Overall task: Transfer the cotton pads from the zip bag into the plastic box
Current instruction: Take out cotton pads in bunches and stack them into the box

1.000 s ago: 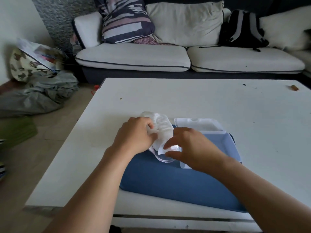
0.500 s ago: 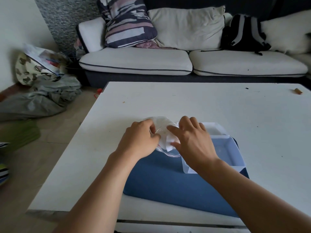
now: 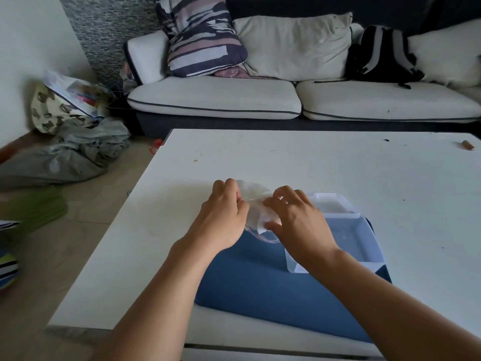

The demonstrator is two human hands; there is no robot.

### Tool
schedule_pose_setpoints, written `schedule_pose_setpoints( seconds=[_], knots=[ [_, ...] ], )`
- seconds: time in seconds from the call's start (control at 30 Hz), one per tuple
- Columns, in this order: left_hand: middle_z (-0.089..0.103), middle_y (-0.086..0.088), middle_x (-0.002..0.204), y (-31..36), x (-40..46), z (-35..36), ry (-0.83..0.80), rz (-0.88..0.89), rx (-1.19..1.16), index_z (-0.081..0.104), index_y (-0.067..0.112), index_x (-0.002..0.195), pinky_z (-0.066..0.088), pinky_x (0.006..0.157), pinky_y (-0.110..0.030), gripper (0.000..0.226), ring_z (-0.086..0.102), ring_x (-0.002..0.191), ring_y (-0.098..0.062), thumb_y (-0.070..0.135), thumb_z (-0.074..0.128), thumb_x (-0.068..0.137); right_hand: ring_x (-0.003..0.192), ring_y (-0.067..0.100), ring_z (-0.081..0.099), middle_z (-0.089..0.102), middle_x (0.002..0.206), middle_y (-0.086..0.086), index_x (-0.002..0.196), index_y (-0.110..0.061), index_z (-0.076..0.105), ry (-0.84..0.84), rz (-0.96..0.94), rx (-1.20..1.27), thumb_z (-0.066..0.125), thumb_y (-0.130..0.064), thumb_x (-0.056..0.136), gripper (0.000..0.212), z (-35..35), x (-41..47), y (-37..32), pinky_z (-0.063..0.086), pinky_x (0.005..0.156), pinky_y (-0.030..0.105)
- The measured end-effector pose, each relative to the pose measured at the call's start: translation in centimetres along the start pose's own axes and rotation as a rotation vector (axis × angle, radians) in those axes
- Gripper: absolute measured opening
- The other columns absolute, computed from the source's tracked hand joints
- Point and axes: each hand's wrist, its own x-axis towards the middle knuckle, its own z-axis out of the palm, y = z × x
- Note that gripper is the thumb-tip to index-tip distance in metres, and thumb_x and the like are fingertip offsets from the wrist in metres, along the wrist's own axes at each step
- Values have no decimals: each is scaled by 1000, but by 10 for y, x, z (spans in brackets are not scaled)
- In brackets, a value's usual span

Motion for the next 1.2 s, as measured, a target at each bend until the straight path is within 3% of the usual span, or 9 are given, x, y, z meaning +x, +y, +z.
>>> schedule_pose_setpoints(
  seconds=[0.3,0.43,0.57,0.77,0.83,0.9,1.0,1.1,1.2],
  knots=[
    [51,-5,113,-4,1,10,-34,-25,158,46,17,85,40,70,-31,23,52,81,-26,19,69,90,100,19,49,50,112,-5,92,-20,63,-154,42,159,72,-10,73,23,-8,-2,-1,51,65,39],
    [52,-10,115,-8,1,13,-31,-45,198,55,13,88,50,75,-38,6,59,86,-34,15,60,93,87,16,56,61,95,-6,79,-22,57,-150,69,444,77,-9,68,26,-24,2,-6,51,73,35],
    [52,-9,119,-14,2,17,-141,-64,304,59,8,109,49,75,-34,20,51,80,-26,14,61,90,59,10,57,72,75,4,94,-13,60,-138,293,976,85,-7,75,32,-48,7,-3,45,56,20],
    [44,-3,121,-5,-4,1,-423,-161,373,49,17,119,49,77,-36,52,60,99,-29,30,76,77,89,25,71,73,96,16,109,3,69,-214,510,1485,73,1,83,26,-45,8,8,59,75,29],
    [43,2,126,5,-4,-16,-420,-184,168,41,23,129,46,79,-32,63,58,107,-23,34,76,78,95,27,70,71,104,21,113,6,66,-226,541,1546,69,2,87,27,-44,9,8,59,82,32],
    [55,8,117,28,-5,-26,-294,-236,-366,45,25,129,47,81,-30,57,58,101,-15,41,72,81,99,30,68,69,109,23,116,5,64,-233,568,1616,64,4,90,26,-45,10,7,59,87,35],
    [71,10,74,65,-12,-16,-85,-433,-1105,63,26,91,50,80,-34,30,64,74,-16,55,58,91,94,30,68,67,102,22,113,3,64,-239,592,1693,52,10,89,28,-45,11,-9,59,81,36],
    [77,0,85,77,-12,10,13,-520,-1280,71,29,76,53,70,-34,40,73,80,-20,63,56,90,90,26,70,71,96,20,112,-2,66,-212,579,1624,54,-7,89,27,-42,8,-28,54,71,35],
    [78,-3,99,73,-8,24,133,-524,-1225,74,30,81,60,84,-42,40,73,95,-22,55,49,99,94,25,74,76,96,15,102,-9,69,-58,586,1428,62,-24,95,18,-40,8,-35,58,73,36]
  ],
)
